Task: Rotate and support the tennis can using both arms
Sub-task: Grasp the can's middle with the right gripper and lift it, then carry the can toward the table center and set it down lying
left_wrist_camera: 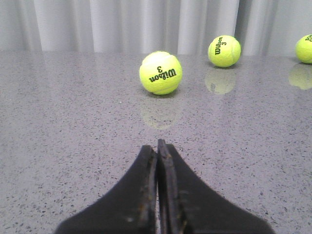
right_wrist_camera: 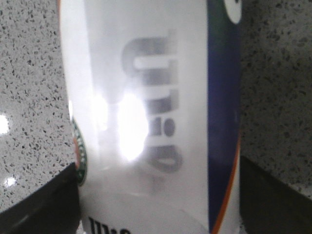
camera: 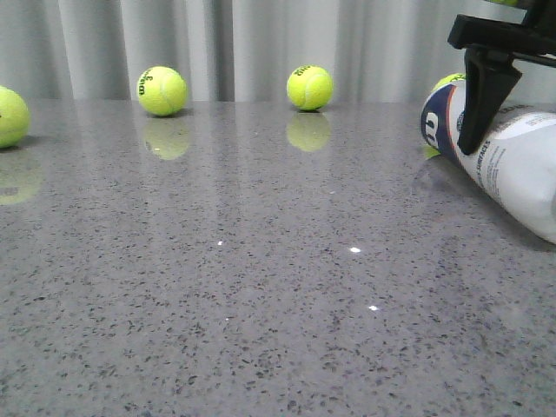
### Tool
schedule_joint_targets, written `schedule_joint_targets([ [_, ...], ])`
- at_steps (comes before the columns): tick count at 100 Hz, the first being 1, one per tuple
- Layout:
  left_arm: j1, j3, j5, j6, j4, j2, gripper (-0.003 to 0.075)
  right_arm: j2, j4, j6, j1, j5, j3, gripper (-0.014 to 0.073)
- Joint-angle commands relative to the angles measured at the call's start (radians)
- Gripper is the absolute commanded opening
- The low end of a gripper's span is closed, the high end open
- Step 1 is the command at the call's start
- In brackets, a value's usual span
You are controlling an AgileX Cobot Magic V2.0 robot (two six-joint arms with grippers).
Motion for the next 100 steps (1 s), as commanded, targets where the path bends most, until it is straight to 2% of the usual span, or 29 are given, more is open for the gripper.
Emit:
schedule_joint_targets([
  [1, 0.001, 0.047, -0.076, 0.001, -0.008, -0.039, -0.0021, -0.032, 0.009, 0.002, -0.001, -0.022, -0.032, 0.0487],
  [10, 0.001, 0.047, -0.076, 0.001, -0.008, -0.039, -0.002, -0.034, 0.007, -0.006, -0.001, -0.015, -0.034, 0.0365],
  [17, 0.001, 0.047, -0.076, 0.001, -0.008, -0.039, -0.002, -0.036, -0.002, -0.028, 0.011, -0.005, -0.049, 0.0314],
  [37, 0.001, 0.047, -0.076, 0.001, -0.008, -0.039, -0.002, -0.034, -0.058, -0.135, 0.086, 0.067, -0.184, 0.0307],
  [63, 0.001, 0.047, -0.076, 0.001, -0.008, -0.039, -0.002, 0.065, -0.061, -0.471, 0.234, 0.12, -0.411, 0.0316],
  [79, 0.001, 0.047, -0.076, 0.001, -0.008, -0.039, -0.002, 0.13, -0.055, -0.666, 0.299, 0.133, -0.462, 0.0313],
  [100, 0.001, 0.047, -0.076, 0.001, -0.008, -0.039, -0.002, 0.182, -0.05, -1.077, 0.351, 0.158, -0.461, 0.0313],
])
